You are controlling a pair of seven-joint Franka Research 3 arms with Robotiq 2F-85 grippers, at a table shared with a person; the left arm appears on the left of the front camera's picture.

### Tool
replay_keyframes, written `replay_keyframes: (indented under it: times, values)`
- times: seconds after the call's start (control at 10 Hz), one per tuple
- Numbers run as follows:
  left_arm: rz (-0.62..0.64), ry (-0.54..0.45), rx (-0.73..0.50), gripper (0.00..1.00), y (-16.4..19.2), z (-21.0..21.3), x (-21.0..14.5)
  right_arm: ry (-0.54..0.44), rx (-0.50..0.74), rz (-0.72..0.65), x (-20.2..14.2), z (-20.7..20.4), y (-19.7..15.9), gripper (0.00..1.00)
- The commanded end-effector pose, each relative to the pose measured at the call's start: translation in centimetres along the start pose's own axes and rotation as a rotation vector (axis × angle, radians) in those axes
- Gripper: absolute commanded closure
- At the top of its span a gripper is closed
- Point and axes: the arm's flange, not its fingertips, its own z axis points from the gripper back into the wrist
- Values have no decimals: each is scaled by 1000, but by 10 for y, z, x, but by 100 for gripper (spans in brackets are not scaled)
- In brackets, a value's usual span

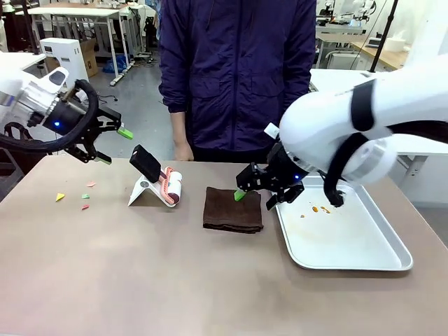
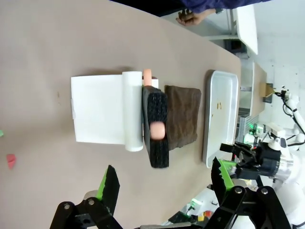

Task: Clean the surface of the table.
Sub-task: Hold the Lint Roller with your left hand and the towel with your right hand.

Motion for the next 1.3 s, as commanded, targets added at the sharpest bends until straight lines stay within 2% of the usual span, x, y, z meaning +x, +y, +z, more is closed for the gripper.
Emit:
replay_keyframes:
  times: [0.0,0.3,0.8,1.2]
  values:
    - [36,37,1,0,-9,-12,14,71,-87,-57,39,-21,22,0]
    - [38,78,70,0,-16,-39,20,100,-245,-97,56,-61,30,0]
    - [41,84,96,0,-20,-54,22,-8,-426,-150,71,-98,20,0]
    - [43,68,109,0,-20,-57,24,-19,-375,-201,79,-104,11,0]
